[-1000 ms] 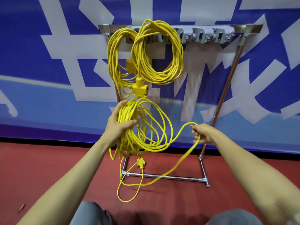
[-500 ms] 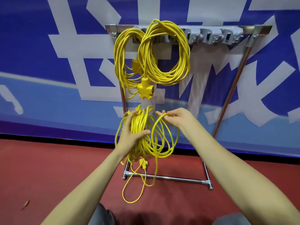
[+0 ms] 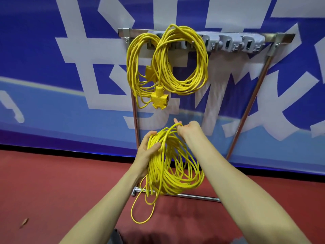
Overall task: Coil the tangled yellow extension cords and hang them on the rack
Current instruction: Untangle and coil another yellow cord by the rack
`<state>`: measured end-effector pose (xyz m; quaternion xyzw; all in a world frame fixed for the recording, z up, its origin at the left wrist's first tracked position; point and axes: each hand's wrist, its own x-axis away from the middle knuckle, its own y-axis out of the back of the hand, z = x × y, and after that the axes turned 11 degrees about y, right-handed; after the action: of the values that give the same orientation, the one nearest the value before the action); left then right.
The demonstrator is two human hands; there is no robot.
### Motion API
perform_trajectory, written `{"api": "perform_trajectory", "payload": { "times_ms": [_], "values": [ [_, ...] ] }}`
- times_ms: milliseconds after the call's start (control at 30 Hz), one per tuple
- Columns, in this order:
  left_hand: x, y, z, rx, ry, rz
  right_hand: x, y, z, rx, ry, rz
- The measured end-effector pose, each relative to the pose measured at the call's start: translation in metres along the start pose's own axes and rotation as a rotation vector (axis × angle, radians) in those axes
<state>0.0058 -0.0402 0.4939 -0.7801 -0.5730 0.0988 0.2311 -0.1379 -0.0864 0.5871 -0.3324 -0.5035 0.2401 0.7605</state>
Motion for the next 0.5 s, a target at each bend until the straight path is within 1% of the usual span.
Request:
{"api": "perform_trajectory", "payload": {
  "times_ms": [100,200,233,267,300,333,400,433,467,500],
  "values": [
    [0.000,-0.001,0.001,-0.200,-0.032,0.002,0.005,-0.004,0.005,-0.078,0.030,-0.029],
    [-0.001,0.000,0.004,-0.343,-0.047,-0.041,-0.001,-0.005,0.007,-0.033,0.058,-0.040],
    [-0.002,0.000,0.004,-0.360,-0.055,-0.073,-0.003,-0.001,0.010,0.031,0.080,-0.011],
    [-0.002,-0.002,0.002,-0.350,-0.058,-0.112,-0.006,0.005,0.012,0.137,0.118,0.048],
    [-0.001,-0.004,0.000,-0.316,-0.059,-0.155,-0.008,0.011,0.017,0.317,0.123,0.155],
    [-0.001,-0.004,-0.003,-0.268,-0.059,-0.191,-0.010,0.017,0.024,0.477,0.089,0.233],
    [0.000,-0.001,-0.009,-0.171,-0.061,-0.235,-0.019,0.030,0.031,0.670,-0.114,0.344],
    [-0.001,0.002,-0.010,-0.146,-0.065,-0.246,-0.017,0.037,0.035,0.819,-0.122,0.438],
    [-0.002,0.005,-0.011,-0.136,-0.072,-0.253,-0.015,0.041,0.039,0.909,-0.182,0.507],
    [-0.002,0.007,-0.012,-0.146,-0.082,-0.254,-0.016,0.042,0.040,1.058,-0.183,0.569]
  ]
}}
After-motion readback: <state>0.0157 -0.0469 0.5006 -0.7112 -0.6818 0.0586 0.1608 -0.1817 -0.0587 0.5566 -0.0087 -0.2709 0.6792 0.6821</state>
